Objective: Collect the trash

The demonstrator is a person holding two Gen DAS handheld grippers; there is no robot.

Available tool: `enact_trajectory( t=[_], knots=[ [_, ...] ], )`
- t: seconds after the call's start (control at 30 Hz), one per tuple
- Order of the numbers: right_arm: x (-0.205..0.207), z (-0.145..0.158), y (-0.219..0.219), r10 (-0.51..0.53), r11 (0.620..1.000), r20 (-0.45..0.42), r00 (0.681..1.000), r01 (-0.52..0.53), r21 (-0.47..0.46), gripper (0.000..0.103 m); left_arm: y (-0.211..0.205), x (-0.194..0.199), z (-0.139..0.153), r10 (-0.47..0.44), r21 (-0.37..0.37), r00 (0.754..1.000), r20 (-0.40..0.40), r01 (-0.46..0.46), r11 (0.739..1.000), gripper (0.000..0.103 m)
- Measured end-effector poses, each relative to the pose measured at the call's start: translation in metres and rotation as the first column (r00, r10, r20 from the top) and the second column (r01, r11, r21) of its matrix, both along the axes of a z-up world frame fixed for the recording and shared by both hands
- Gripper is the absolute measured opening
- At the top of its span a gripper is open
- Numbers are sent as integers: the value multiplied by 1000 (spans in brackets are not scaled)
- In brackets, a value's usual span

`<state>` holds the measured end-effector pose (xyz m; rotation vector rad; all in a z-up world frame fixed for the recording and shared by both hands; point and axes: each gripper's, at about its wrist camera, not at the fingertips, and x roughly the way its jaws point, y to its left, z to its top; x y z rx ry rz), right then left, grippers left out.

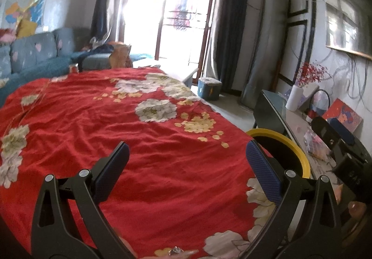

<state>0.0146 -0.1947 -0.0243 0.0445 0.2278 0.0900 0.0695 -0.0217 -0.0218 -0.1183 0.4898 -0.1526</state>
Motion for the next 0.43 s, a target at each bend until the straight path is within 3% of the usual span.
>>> enact_trajectory(
  t=[0.13, 0.2, 0.27, 0.33, 0.37, 0.4, 0.43],
  knots=[
    [27, 15, 59, 169, 985, -92, 981, -164, 52, 97, 58, 2, 8, 116, -15, 992, -44, -117, 993, 92],
    [45, 19, 107, 284, 958, -169, 944, -272, 88, 96, 110, 0, 11, 247, -10, 967, -64, -248, 969, 92],
    [62, 19, 161, 383, 924, -254, 888, -363, 123, 96, 168, -3, 11, 398, 4, 912, -96, -400, 917, 92],
    [82, 13, 236, 486, 872, -370, 792, -464, 155, 96, 239, -12, 6, 551, 6, 823, -137, -556, 831, 92],
    [90, 6, 276, 535, 840, -412, 737, -518, 163, 96, 280, -18, -1, 643, 34, 744, -183, -648, 761, 92],
    [94, 0, 306, 556, 820, -441, 705, -552, 151, 96, 312, -24, -8, 695, 41, 685, -221, -705, 708, 92],
    [97, -10, 348, 578, 791, -470, 667, -599, 123, 96, 334, -28, -14, 719, 45, 650, -247, -733, 678, 92]
  ],
)
